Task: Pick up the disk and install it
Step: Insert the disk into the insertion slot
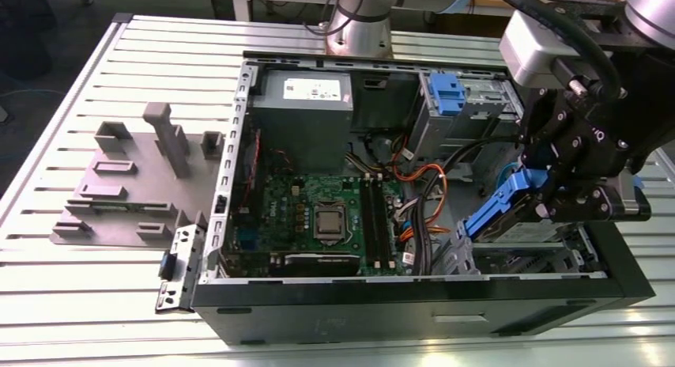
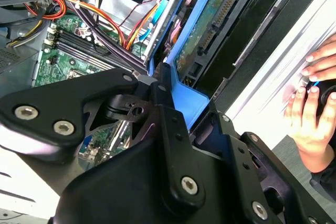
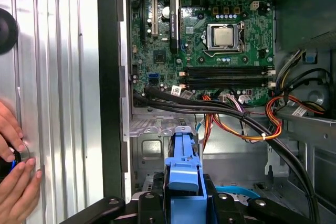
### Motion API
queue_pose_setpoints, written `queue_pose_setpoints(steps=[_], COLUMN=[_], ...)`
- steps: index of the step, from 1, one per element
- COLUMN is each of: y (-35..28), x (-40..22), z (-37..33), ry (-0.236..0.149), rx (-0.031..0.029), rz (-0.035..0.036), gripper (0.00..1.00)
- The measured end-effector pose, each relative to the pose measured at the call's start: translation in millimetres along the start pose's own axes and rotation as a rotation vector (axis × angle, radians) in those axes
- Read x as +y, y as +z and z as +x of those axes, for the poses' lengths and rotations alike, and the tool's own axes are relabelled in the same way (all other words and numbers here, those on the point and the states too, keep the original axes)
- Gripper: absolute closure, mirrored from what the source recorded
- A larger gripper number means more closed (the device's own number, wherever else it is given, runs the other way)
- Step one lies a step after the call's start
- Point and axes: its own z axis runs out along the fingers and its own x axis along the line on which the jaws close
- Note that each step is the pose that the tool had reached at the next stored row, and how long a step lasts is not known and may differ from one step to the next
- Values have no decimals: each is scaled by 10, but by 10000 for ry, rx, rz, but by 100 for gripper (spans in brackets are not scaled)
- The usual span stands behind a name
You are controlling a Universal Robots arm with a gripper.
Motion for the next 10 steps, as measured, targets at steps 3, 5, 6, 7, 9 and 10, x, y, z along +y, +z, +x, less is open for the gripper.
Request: queue_pose_setpoints(steps=[3, 5, 6, 7, 9, 10], y=[1, 2, 3, 2, 4, 5], x=[0, 0, 0, 0, 0, 0], z=[0, 0, 0, 1, 0, 0], ry=[0, 0, 0, 1, 0, 0], rx=[0, 2, 3, 11, 9, 13], rz=[2, 3, 2, 5, 5, 9], gripper=[64, 64, 64, 63, 63, 57])
